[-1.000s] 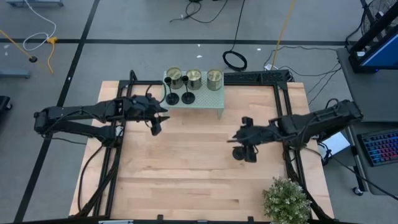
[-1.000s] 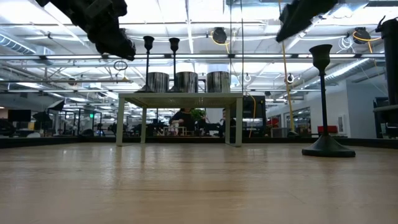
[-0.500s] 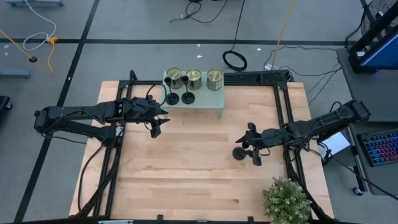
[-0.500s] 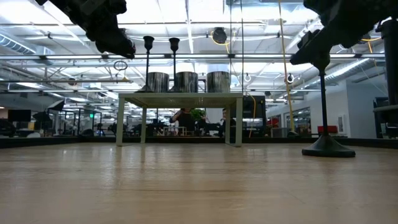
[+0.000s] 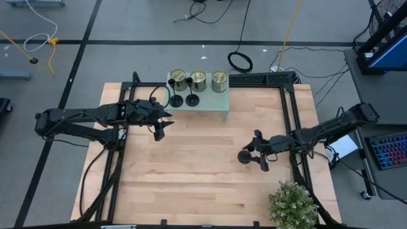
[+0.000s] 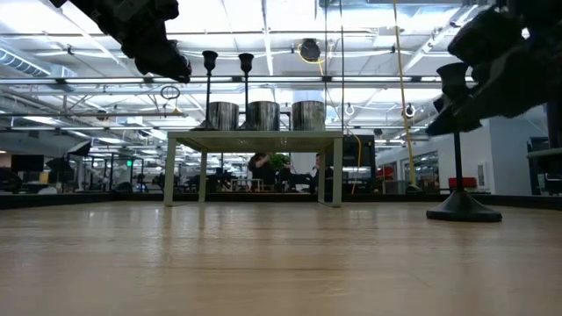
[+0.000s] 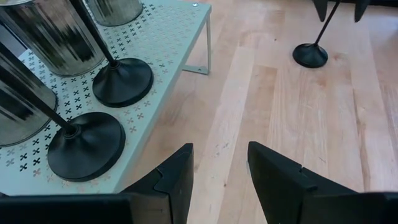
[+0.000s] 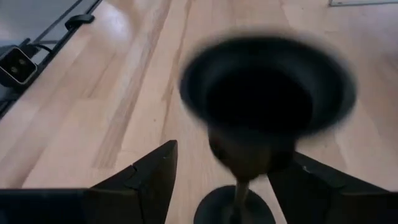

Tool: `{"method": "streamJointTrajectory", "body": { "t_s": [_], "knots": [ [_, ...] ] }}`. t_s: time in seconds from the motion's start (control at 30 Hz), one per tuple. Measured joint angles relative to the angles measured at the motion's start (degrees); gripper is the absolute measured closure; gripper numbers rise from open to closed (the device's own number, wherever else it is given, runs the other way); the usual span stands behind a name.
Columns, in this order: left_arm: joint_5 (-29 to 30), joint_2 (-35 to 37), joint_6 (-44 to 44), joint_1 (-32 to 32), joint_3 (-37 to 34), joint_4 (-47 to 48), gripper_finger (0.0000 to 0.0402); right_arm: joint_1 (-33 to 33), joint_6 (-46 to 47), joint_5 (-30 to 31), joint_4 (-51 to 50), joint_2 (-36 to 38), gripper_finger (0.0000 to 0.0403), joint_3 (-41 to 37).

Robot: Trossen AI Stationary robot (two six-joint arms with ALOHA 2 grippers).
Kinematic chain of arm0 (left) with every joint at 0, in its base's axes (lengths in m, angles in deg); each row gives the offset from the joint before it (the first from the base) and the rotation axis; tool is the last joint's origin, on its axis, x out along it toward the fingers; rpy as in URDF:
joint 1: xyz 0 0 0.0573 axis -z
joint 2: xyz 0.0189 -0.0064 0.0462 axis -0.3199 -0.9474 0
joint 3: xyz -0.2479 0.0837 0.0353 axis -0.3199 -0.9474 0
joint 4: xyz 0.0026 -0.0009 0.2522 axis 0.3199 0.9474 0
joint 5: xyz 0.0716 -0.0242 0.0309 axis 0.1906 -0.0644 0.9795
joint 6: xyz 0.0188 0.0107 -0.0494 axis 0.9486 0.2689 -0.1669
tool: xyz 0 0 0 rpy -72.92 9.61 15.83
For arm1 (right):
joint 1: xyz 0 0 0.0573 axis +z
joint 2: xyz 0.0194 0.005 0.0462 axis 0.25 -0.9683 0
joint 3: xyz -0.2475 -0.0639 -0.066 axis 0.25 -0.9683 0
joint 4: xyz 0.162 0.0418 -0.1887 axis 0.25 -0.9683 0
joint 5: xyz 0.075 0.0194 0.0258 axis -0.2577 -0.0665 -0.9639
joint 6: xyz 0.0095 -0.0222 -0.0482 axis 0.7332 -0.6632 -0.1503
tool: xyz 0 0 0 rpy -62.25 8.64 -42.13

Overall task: Pick & Place candle stick holders
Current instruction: Put the black candle holder on the shelf

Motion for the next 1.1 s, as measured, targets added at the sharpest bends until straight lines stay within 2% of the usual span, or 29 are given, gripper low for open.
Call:
{"method": "streamJointTrajectory", "body": {
  "t_s": [0.13, 0.23, 0.5, 0.63, 0.83, 0.9, 0.97, 1.1],
  "knots": [
    [0.0, 0.0, 0.02, 0.0, 0.0, 0.0, 0.0243, 0.0, -0.94, 0.02, 5.78, 0.0, 0.0199, -4.43],
    [0.0, 0.0, 0.02, 0.0, 0.0, 0.0, 0.0243, -0.17, -0.94, 0.02, 10.72, -0.01, 0.0235, -7.58],
    [0.02, 0.0, 0.44, 0.0, 0.0, -0.01, 0.0243, -3.01, -1.13, 0.32, 23.03, -0.02, 0.0388, -11.93],
    [0.04, 0.0, 0.83, 0.0, 0.0, -0.04, 0.0243, -4.61, 0.11, 4.3, 29.89, -1.29, 0.0388, -11.95],
    [0.07, 0.0, 0.82, 0.02, -0.02, -0.63, 0.0243, -8.04, -4.49, 6.47, 58.5, -10.29, 0.0395, -11.41],
    [0.09, 0.0, 0.82, 0.02, -0.02, -1.33, 0.0243, -8.93, -4.74, 6.94, 64.2, -14.31, 0.0395, -8.83],
    [0.09, 0.0, 0.81, 0.02, -0.02, -2.04, 0.0243, -9.39, -6.63, 6.83, 64.22, -18.44, 0.0395, -4.48],
    [0.11, 0.0, 0.81, 0.02, -0.02, -3.53, 0.0243, -9.83, -11.9, 7.84, 56.35, -26.32, 0.0395, 8.3]
  ]
}}
